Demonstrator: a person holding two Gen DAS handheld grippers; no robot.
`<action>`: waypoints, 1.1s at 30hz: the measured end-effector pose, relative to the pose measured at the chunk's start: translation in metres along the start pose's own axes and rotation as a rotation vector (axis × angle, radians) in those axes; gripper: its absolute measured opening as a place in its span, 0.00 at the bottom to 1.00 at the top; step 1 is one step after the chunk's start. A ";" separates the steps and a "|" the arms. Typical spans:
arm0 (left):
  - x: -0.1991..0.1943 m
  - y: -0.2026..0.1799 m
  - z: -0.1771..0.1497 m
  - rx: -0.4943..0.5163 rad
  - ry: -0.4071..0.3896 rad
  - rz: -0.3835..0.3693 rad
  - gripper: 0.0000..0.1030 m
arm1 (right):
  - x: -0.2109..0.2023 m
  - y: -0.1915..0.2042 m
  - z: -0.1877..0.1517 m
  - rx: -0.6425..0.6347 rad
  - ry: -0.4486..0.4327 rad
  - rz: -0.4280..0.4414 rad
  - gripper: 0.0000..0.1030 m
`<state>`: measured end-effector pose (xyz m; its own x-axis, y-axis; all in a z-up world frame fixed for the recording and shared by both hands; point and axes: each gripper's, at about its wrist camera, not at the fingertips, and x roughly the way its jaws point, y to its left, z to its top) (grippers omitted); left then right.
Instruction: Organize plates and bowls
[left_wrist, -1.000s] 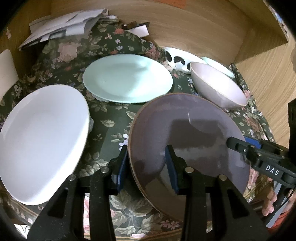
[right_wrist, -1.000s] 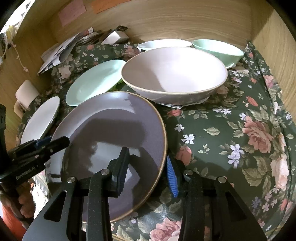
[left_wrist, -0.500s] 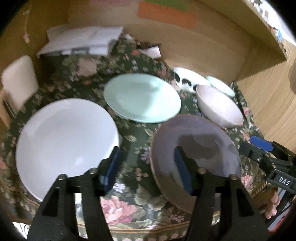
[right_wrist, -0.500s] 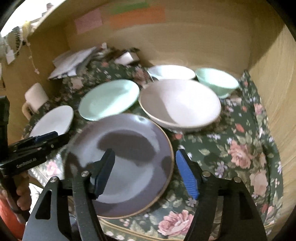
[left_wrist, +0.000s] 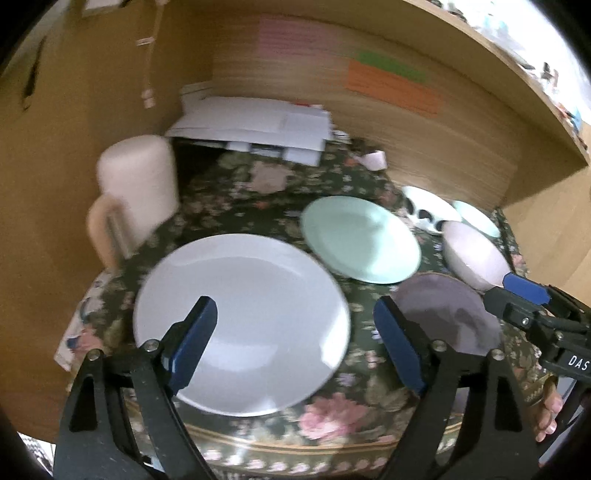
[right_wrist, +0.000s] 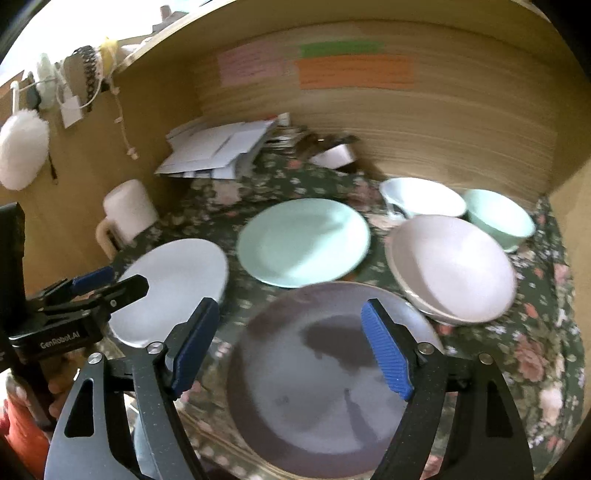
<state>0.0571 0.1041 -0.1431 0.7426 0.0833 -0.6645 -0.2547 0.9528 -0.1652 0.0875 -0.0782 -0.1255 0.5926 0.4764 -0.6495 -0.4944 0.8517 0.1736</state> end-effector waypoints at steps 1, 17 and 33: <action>0.000 0.006 -0.001 -0.007 0.003 0.009 0.85 | 0.005 0.006 0.001 -0.004 0.005 0.012 0.75; 0.014 0.091 -0.026 -0.103 0.092 0.105 0.83 | 0.076 0.055 0.009 -0.035 0.115 0.114 0.75; 0.042 0.113 -0.026 -0.136 0.167 0.054 0.42 | 0.136 0.074 0.016 -0.065 0.275 0.105 0.41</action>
<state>0.0434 0.2074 -0.2090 0.6158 0.0733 -0.7845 -0.3809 0.8993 -0.2149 0.1417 0.0537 -0.1890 0.3456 0.4767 -0.8083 -0.5888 0.7809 0.2088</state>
